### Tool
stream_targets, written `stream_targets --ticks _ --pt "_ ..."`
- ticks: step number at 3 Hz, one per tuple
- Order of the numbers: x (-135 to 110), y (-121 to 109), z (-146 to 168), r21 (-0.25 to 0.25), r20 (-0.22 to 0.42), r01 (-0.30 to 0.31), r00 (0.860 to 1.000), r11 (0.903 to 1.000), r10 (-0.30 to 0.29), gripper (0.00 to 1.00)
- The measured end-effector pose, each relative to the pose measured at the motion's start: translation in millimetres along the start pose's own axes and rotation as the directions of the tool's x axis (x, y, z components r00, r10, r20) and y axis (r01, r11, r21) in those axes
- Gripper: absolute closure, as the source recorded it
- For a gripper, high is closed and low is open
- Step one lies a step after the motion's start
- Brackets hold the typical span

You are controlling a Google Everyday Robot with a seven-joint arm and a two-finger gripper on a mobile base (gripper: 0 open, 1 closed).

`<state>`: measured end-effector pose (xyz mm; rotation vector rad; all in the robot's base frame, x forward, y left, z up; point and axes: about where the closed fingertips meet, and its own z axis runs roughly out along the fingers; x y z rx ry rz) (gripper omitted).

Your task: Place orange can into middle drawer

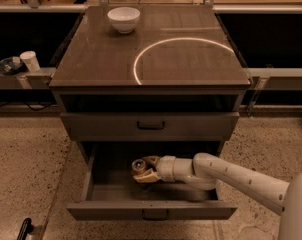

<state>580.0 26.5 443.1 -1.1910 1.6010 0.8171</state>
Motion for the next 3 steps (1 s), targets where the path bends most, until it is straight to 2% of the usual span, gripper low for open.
stream_targets --ticks 1,2,3 --pt "6.3 -8.1 13.2 0.008 0.028 0.015 1.000 0.9999 -0.015 0.81" --pt "7.2 -9.1 14.2 0.009 0.030 0.015 0.999 0.9999 -0.015 0.50" --pt "7.2 -9.1 14.2 0.009 0.030 0.015 0.999 0.9999 -0.015 0.27"
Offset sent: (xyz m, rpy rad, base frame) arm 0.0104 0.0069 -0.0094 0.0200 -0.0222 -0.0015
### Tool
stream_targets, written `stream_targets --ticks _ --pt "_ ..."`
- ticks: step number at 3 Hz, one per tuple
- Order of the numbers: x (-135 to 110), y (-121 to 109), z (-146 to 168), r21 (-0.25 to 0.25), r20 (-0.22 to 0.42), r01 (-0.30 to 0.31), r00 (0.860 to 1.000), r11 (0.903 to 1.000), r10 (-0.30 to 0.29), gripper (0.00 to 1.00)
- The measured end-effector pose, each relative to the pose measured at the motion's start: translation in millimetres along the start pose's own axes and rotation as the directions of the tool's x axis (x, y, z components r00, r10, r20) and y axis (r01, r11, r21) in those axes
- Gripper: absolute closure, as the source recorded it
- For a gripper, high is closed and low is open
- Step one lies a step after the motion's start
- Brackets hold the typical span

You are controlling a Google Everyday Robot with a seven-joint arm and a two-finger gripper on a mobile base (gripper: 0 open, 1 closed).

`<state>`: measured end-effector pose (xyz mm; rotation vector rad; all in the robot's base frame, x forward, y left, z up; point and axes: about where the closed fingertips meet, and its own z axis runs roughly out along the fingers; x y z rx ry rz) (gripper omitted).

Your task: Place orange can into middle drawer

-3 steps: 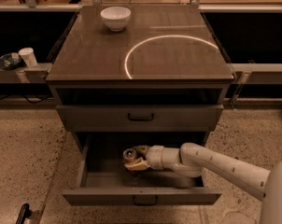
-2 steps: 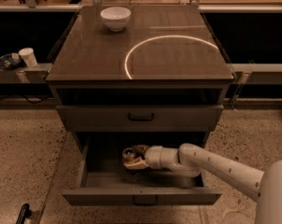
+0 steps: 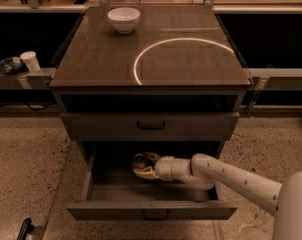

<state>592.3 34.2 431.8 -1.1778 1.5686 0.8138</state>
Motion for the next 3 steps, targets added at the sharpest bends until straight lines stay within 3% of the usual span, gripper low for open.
stream_targets --ticks 1,2,3 --pt "0 0 0 0.000 0.000 0.000 1.000 1.0000 0.000 0.04" --pt "-2 -3 -19 0.022 -0.014 0.004 1.000 0.9998 -0.004 0.00" --pt "-9 0 -72 0.079 -0.060 0.050 0.997 0.9956 -0.045 0.00"
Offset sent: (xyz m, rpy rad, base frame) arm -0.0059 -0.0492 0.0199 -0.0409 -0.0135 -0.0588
